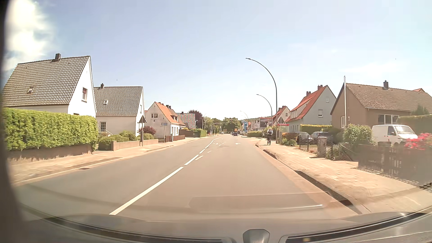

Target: Follow the waypoints while adhering to traffic rules and regulations

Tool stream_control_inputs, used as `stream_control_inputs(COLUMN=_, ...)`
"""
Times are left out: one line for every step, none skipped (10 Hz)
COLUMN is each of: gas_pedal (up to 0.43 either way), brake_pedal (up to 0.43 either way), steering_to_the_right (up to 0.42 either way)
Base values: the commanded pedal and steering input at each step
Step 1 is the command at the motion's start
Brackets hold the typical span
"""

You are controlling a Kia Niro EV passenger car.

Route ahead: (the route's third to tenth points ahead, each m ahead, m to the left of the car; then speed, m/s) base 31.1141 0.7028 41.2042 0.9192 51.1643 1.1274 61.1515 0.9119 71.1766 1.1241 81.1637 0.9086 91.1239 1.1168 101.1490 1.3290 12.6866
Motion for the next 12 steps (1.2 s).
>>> stream_control_inputs(gas_pedal=0.000, brake_pedal=0.006, steering_to_the_right=0.007)
stream_control_inputs(gas_pedal=0.000, brake_pedal=0.006, steering_to_the_right=0.007)
stream_control_inputs(gas_pedal=0.000, brake_pedal=0.006, steering_to_the_right=0.008)
stream_control_inputs(gas_pedal=0.000, brake_pedal=0.006, steering_to_the_right=0.008)
stream_control_inputs(gas_pedal=0.000, brake_pedal=0.018, steering_to_the_right=0.008)
stream_control_inputs(gas_pedal=0.000, brake_pedal=0.049, steering_to_the_right=0.008)
stream_control_inputs(gas_pedal=0.000, brake_pedal=0.061, steering_to_the_right=0.008)
stream_control_inputs(gas_pedal=0.000, brake_pedal=0.067, steering_to_the_right=0.008)
stream_control_inputs(gas_pedal=0.000, brake_pedal=0.067, steering_to_the_right=0.008)
stream_control_inputs(gas_pedal=0.000, brake_pedal=0.079, steering_to_the_right=0.008)
stream_control_inputs(gas_pedal=0.000, brake_pedal=0.098, steering_to_the_right=0.008)
stream_control_inputs(gas_pedal=0.000, brake_pedal=0.116, steering_to_the_right=0.008)
